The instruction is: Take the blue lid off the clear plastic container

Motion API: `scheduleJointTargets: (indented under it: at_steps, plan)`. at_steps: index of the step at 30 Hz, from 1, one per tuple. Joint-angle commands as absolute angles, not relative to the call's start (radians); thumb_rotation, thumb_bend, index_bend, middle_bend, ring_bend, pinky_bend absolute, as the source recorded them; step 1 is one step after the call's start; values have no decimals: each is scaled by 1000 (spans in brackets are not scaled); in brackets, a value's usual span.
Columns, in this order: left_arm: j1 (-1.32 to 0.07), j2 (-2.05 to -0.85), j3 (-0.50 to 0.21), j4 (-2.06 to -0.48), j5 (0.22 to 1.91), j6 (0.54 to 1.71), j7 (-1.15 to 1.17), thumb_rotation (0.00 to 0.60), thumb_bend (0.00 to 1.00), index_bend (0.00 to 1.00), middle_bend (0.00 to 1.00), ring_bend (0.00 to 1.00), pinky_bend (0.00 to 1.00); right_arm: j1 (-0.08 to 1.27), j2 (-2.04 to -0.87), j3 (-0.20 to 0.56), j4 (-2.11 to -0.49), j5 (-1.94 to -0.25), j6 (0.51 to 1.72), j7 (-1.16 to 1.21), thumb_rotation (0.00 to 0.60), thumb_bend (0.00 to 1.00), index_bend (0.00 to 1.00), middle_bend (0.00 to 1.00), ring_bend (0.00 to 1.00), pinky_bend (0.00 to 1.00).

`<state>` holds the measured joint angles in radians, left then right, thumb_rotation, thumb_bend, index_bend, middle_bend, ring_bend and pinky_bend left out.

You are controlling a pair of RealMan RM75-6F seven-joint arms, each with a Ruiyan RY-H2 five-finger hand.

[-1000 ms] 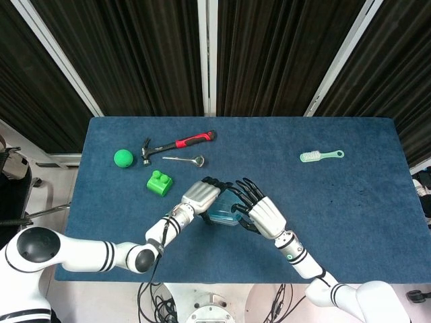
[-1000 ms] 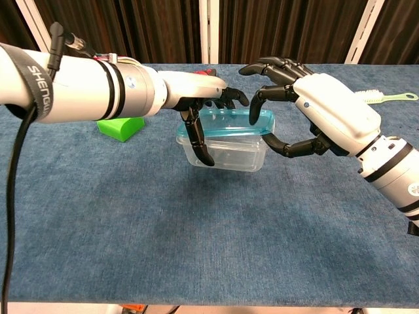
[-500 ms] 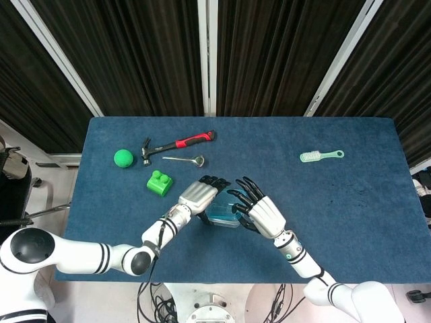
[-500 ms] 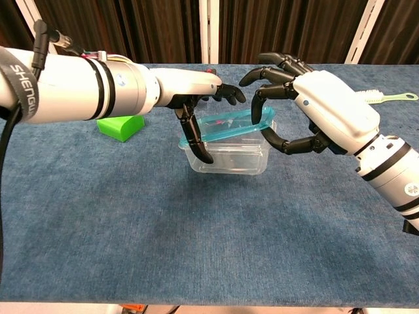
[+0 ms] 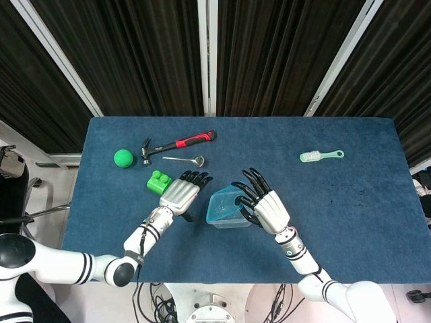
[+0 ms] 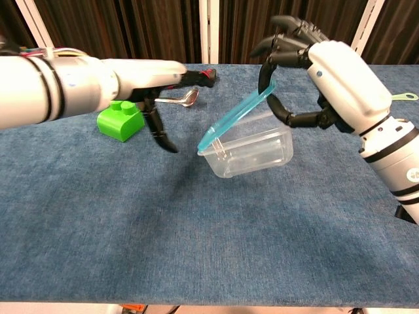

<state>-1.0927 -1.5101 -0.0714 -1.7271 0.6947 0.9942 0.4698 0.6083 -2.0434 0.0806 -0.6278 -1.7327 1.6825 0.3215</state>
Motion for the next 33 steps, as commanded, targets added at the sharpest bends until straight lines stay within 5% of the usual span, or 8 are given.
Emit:
scheduleJointTargets:
  at_steps: [1,13,20,23,25,27,33]
  plan:
    - [-1060,-1488,-58,-1743,735,1006,448,600,0,0,0,0,0,616,-2052,94,-615,-1726,1700,318,600,587,976,251,0,0]
    - [-959,-1442,-44,-1744,858,1092,434,600,0,0,0,0,0,644,-2056,162,-553,-1679,1757,276,600,587,974,255,0,0]
    - [-859,-1375,-33,-1763,926,1201,411,600,0,0,0,0,0,643,-2008,222,-465,-1583,1666,328,600,583,891,239,0,0]
    - [-804,-1346,-28,-1762,950,1235,365,600,0,0,0,0,0,629,-1982,202,-455,-1559,1548,318,600,544,643,135,0,0]
    - [-772,-1337,-26,-1758,961,1254,337,600,0,0,0,0,0,614,-1957,183,-485,-1555,1502,296,600,431,251,33,0,0]
    - [-734,-1328,-19,-1752,974,1272,308,600,0,0,0,0,0,589,-1917,162,-545,-1552,1470,252,600,335,34,1,0,0]
    - [-639,-1282,-6,-1735,998,1307,236,600,0,0,2,0,0,491,-1692,93,-893,-1546,1417,196,600,114,0,0,0,0]
